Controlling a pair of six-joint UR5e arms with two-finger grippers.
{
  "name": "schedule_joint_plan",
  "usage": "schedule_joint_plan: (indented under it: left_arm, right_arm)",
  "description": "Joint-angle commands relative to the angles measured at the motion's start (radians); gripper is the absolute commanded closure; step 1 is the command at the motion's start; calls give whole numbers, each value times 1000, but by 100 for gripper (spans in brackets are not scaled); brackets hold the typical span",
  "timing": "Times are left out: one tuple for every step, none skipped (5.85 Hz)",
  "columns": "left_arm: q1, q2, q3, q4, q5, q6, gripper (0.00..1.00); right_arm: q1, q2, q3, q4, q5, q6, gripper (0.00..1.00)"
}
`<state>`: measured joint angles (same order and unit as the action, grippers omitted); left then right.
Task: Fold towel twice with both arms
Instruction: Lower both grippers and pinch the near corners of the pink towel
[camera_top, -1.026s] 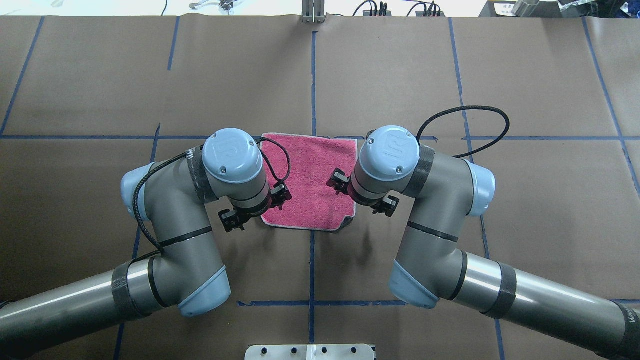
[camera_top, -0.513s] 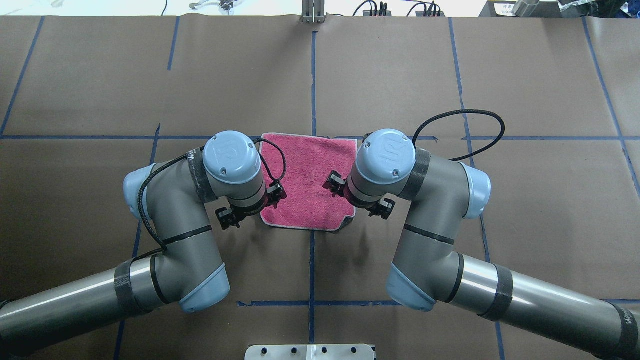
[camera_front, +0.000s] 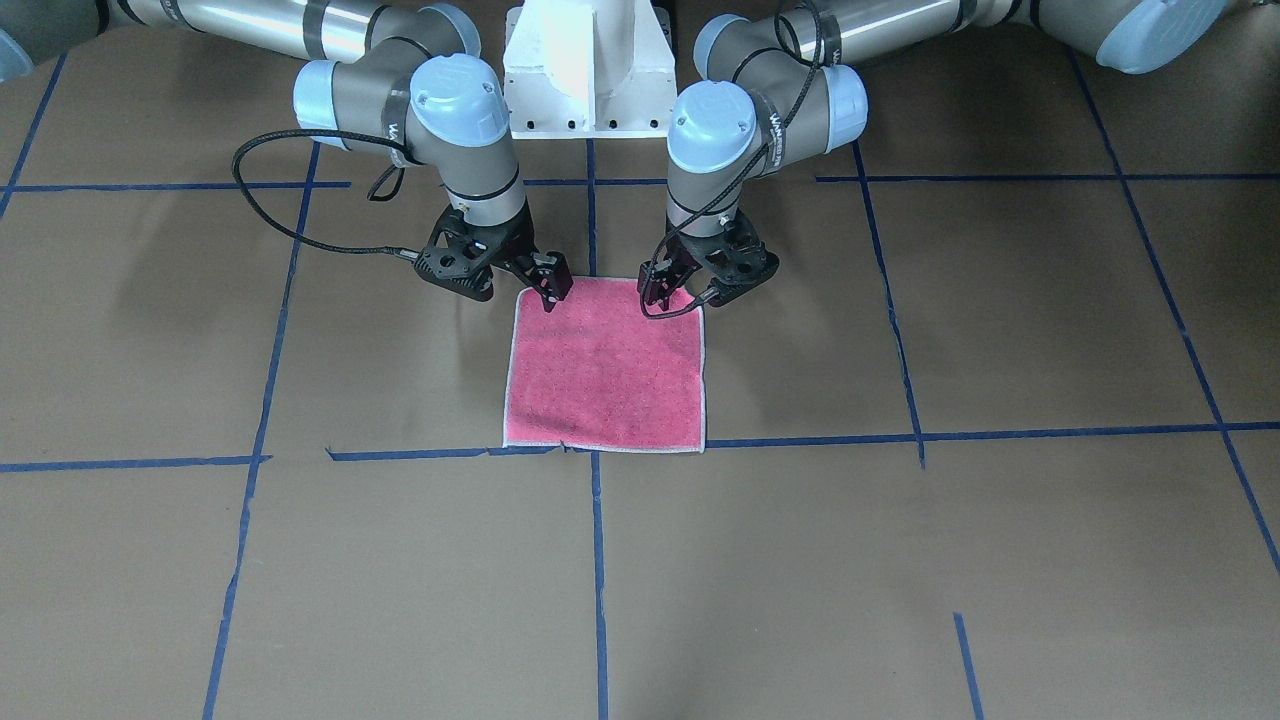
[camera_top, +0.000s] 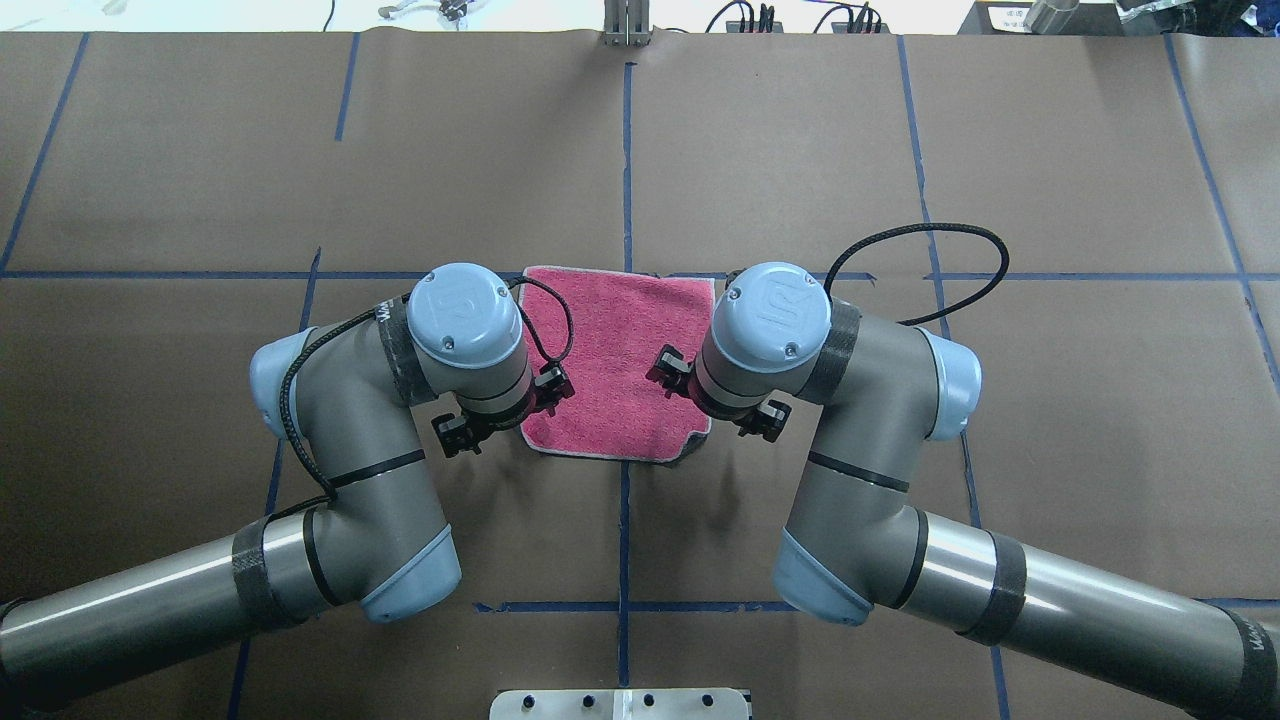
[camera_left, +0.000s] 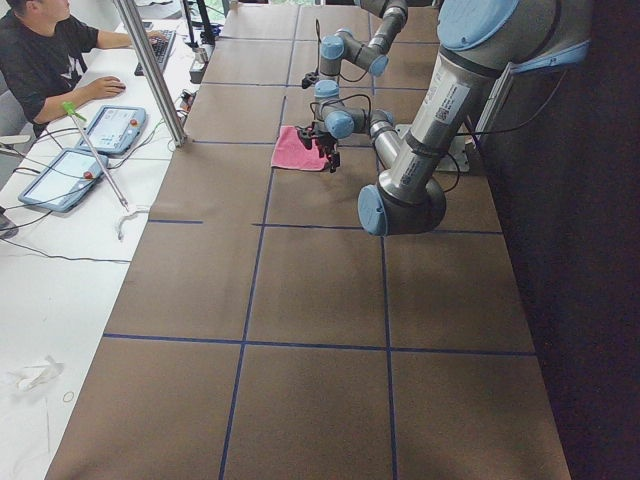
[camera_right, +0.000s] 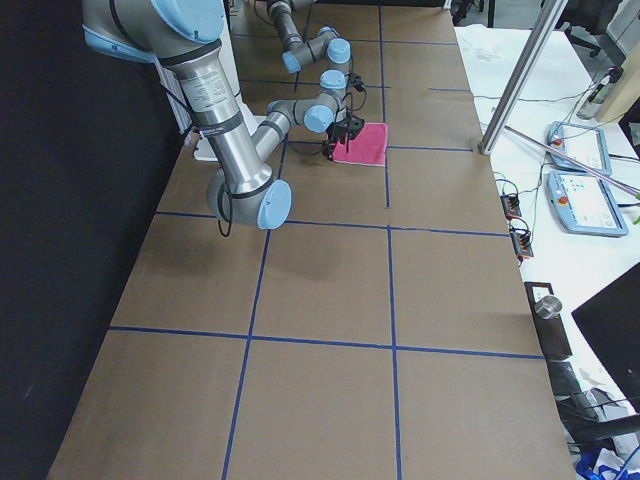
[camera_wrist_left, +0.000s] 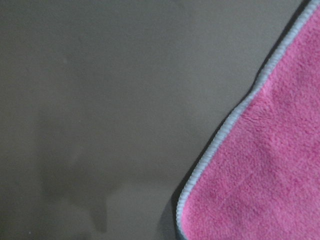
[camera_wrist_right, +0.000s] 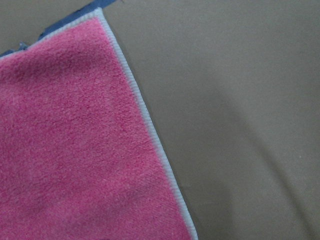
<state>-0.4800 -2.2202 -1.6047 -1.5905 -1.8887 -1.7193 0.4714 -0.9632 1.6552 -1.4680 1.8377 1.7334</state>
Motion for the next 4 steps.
schedule_joint_plan:
  left_arm:
    - [-8, -1, -10, 0, -1, 4, 39]
    - [-8, -1, -11, -2, -1, 6, 50]
    - [-8, -1, -8, -6, -1, 6, 58]
    - [-6, 1, -3, -12, -1, 4, 61]
  right_arm:
    - [0, 0, 0, 0, 0, 0, 0]
    - [0, 1, 0, 2, 0, 0, 0]
    - [0, 3, 0, 2, 0, 0, 0]
    - [0, 3, 0, 3, 0, 0, 0]
